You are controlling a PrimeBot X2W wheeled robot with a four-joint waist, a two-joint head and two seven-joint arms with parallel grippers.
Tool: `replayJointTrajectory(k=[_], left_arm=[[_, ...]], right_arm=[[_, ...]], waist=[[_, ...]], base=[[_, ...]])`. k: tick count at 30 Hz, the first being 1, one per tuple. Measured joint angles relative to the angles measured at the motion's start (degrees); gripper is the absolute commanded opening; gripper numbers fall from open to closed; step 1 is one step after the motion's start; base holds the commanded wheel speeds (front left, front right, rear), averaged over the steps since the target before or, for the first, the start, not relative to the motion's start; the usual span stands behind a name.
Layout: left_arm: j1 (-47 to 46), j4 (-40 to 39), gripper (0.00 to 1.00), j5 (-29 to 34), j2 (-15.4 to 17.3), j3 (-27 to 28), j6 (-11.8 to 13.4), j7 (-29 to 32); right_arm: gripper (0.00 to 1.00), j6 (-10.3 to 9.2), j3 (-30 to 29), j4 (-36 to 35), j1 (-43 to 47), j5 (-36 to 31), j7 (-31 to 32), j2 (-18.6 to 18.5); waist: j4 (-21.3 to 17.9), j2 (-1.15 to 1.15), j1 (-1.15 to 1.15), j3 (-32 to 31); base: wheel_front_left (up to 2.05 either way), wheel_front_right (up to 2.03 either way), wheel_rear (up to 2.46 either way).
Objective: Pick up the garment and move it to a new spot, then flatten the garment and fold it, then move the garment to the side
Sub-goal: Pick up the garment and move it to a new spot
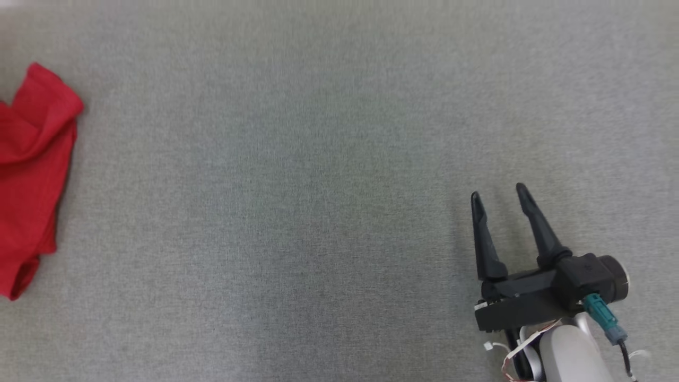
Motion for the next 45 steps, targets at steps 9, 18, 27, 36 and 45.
replayJointTrajectory(k=[9,18,27,36,45], left_arm=[[-2.65,-21.16,0.0,1.74,-2.64,-8.22,-2.18,7.81],[0.04,-33.46,0.0,1.56,-8.38,-15.48,-1.94,14.03],[6.3,-36.85,0.0,1.11,-14.35,-24.32,-2.65,16.06],[16.9,-29.27,0.0,-0.09,-18.09,-28.03,-1.16,11.5],[25.03,-14.07,0.0,-2.03,-23.3,-31.33,-0.98,4.1]], right_arm=[[1.0,0.0,1.13,2.7,0.5,2.1,0.0,1.33],[1.0,0.0,1.92,4.66,1.59,5.44,0.0,1.51],[1.0,0.0,2.72,5.79,2.31,7.67,0.0,1.54],[1.0,0.0,3.27,6.47,2.18,8.32,0.0,1.55],[1.0,0.0,4.01,7.75,1.57,8.51,0.0,1.56]], waist=[[-4.03,0.0,0.0,-3.82],[-11.33,-0.01,0.0,-5.63],[-17.78,0.0,0.0,-6.78],[-19.78,-0.01,0.0,-6.35],[-19.12,0.0,0.0,-5.66]], base=[[0.0,0.0,0.0],[0.0,0.0,0.0],[0.0,0.0,0.0],[0.0,0.0,0.0],[0.0,0.0,0.0]])
